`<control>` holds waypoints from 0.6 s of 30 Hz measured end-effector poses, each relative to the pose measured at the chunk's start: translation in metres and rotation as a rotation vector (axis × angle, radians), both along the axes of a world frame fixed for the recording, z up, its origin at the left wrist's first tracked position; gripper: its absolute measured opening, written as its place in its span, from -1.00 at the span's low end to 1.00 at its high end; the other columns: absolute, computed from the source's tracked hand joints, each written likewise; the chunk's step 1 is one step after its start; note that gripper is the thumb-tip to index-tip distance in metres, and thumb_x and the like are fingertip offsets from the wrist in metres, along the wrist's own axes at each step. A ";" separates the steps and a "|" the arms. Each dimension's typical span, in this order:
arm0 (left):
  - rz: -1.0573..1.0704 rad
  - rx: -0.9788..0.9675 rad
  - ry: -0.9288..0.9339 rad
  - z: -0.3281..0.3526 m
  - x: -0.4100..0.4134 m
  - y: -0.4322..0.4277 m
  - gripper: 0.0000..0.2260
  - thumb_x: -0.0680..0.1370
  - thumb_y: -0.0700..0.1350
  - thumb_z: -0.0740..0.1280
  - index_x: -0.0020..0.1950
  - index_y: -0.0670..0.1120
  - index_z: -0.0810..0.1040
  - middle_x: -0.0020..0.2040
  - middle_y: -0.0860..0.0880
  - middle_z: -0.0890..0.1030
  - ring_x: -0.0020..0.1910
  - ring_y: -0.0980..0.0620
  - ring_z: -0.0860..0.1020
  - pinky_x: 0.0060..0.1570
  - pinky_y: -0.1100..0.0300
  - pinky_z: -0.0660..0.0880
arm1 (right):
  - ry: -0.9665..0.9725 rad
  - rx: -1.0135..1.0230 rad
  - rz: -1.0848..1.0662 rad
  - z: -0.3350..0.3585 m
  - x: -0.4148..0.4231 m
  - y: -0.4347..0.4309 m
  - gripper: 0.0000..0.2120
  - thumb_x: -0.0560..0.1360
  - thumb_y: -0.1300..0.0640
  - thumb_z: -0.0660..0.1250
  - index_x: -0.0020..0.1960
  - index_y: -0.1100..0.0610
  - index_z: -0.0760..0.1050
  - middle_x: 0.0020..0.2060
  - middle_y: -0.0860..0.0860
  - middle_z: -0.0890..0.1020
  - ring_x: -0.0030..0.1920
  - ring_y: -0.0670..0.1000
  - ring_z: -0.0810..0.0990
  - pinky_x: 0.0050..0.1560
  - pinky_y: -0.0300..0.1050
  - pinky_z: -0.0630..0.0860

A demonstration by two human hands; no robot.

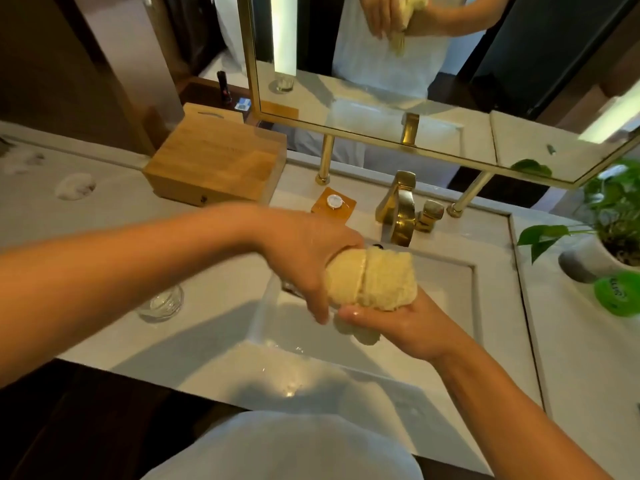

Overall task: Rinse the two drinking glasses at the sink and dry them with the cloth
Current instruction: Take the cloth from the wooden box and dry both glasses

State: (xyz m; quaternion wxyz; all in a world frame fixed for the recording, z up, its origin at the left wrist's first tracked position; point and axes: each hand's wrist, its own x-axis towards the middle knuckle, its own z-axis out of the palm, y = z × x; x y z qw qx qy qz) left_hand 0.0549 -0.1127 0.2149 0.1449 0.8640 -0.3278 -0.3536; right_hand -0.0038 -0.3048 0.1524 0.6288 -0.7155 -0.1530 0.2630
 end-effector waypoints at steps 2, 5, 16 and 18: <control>-0.046 0.061 0.315 0.008 0.015 0.003 -0.47 0.30 -0.05 0.64 0.18 0.14 0.51 0.11 0.10 0.59 0.10 0.11 0.57 0.12 0.16 0.57 | -0.095 -0.185 0.149 0.004 0.000 0.006 -0.74 0.32 -0.16 0.48 -0.01 -0.35 0.56 -0.06 -0.29 0.64 0.03 -0.17 0.62 0.11 -0.14 0.58; -0.034 0.049 0.177 -0.015 0.006 0.002 -0.46 0.25 -0.05 0.65 0.17 0.04 0.54 0.05 0.07 0.64 0.02 0.08 0.61 0.02 0.14 0.59 | 0.031 -0.096 0.119 -0.003 -0.007 0.012 -0.68 0.32 -0.02 0.51 0.02 -0.29 0.59 0.01 -0.21 0.63 0.13 -0.05 0.60 0.20 -0.02 0.57; 0.226 -0.538 -0.925 -0.083 -0.040 0.010 -0.53 0.44 0.07 0.46 0.25 -0.15 0.51 0.04 -0.12 0.64 -0.04 -0.09 0.57 -0.08 0.14 0.43 | 0.964 1.089 -0.246 0.012 -0.008 0.036 -0.43 0.48 0.15 0.40 0.42 0.34 0.38 0.40 0.35 0.43 0.43 0.32 0.38 0.46 0.27 0.25; 0.156 -0.521 -0.883 -0.073 -0.035 0.015 -0.46 0.45 0.16 0.43 0.31 -0.10 0.46 0.10 -0.09 0.64 0.00 -0.07 0.59 -0.03 0.15 0.46 | 0.734 0.778 -0.277 0.009 -0.006 0.036 -0.52 0.49 0.21 0.38 0.38 0.26 0.42 0.30 0.28 0.54 0.32 0.23 0.53 0.33 0.20 0.47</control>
